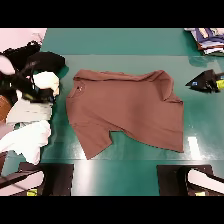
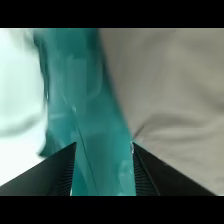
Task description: Fold the shirts.
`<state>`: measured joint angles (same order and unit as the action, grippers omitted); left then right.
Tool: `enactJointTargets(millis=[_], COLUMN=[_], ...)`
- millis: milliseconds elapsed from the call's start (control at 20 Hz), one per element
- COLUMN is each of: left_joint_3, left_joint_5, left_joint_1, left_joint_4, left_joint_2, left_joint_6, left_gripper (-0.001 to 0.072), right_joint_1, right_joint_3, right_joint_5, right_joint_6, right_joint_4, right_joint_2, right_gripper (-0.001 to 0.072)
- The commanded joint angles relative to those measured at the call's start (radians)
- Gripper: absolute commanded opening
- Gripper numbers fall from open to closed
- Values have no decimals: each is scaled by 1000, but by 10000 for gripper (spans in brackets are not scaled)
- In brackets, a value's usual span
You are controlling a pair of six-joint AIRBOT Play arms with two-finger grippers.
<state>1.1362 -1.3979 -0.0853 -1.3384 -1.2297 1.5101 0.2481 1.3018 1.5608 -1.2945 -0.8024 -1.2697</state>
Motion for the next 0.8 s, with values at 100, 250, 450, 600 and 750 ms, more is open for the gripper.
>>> enactJointTargets(millis=[100,250,450,600,750], left_joint_3=[-357,-442,-509,-519,-519], left_joint_5=[135,247,351,377,412], left_joint_1=[-3,-3,-3,-3,-3], left_joint_4=[151,238,320,421,452], left_joint_2=[108,108,94,61,48], left_joint_6=[-13,-48,-55,-136,-157], left_gripper=[426,426,426,425,423], right_joint_1=[36,36,36,36,36], right_joint_3=[-206,-270,-303,-306,-307], right_joint_5=[-10,-16,-18,-46,-45], right_joint_6=[23,23,21,21,2], right_joint_4=[113,114,113,86,11], right_joint_2=[113,156,205,246,274], right_gripper=[490,489,487,481,480])
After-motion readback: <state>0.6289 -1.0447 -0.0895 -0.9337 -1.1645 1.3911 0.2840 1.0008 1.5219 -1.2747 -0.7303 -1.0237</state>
